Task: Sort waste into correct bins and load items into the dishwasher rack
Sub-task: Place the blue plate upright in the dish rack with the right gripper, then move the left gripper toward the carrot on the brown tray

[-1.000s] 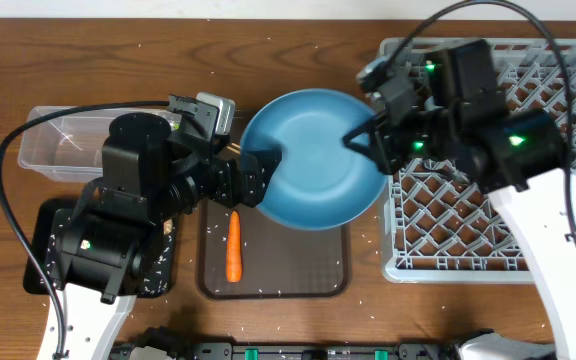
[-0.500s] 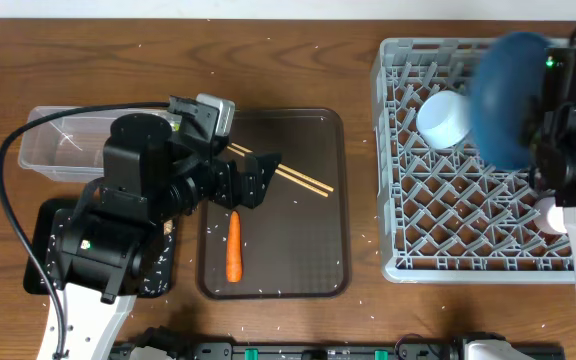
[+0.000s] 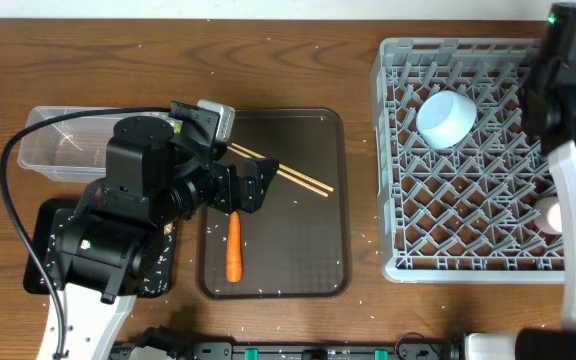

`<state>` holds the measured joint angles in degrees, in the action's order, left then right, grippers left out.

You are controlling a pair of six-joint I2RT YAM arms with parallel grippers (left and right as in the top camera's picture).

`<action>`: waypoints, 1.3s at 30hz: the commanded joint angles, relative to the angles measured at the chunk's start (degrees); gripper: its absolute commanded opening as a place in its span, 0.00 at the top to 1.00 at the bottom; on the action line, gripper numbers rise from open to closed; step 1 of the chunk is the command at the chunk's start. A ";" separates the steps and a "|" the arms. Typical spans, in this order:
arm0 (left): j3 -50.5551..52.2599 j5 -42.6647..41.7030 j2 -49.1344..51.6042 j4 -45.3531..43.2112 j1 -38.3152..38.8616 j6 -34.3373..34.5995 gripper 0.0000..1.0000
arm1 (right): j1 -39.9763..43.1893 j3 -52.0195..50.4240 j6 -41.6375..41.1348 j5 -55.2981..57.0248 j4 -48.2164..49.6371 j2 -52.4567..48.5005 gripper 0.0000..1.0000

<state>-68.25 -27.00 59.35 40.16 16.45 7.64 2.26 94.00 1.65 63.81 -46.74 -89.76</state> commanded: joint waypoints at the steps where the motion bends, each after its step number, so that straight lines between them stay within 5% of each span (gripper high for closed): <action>1: -1.09 0.11 -0.26 0.11 -0.02 -0.15 0.02 | 1.33 0.33 4.48 2.40 0.48 -4.20 0.99; 21: -0.96 0.70 0.63 0.83 -0.02 -0.15 0.02 | 0.11 0.33 13.49 -0.68 6.93 -20.00 0.96; 27: -0.87 0.70 1.77 2.25 -0.02 -0.15 0.02 | -0.09 0.33 13.88 -0.68 7.13 -19.98 0.48; 39: -0.90 0.70 0.85 0.31 -0.02 -0.13 0.02 | -4.52 0.42 13.84 0.57 10.99 -11.72 0.32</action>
<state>-68.25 -26.59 61.06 40.49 16.45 7.64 -0.73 93.97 15.88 62.74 -36.97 -107.72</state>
